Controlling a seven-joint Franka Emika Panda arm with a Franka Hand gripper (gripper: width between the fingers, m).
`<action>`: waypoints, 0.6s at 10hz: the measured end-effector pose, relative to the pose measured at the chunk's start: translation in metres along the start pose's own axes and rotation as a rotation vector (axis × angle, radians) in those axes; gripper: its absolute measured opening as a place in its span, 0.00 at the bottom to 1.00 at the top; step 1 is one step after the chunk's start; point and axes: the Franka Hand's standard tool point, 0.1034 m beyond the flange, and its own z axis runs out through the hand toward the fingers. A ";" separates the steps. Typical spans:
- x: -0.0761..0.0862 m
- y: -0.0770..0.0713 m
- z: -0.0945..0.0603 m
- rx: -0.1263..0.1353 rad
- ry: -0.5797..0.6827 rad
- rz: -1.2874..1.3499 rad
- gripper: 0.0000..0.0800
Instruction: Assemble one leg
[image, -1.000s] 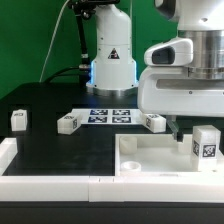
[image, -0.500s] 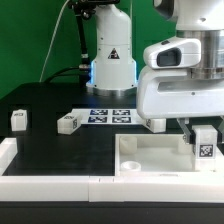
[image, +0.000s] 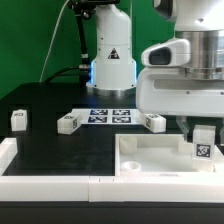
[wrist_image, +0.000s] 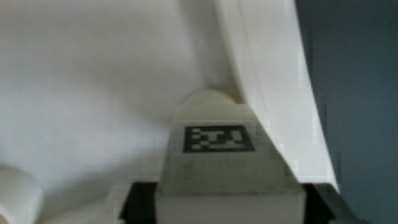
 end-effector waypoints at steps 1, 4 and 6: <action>0.001 0.000 0.000 0.007 0.005 0.152 0.36; 0.001 0.000 0.000 0.012 0.004 0.568 0.36; 0.001 -0.001 0.000 0.020 -0.007 0.816 0.36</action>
Offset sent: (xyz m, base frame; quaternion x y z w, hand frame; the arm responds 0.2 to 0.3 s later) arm -0.0025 -0.0033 -0.0022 -0.0078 0.0141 0.3659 0.9305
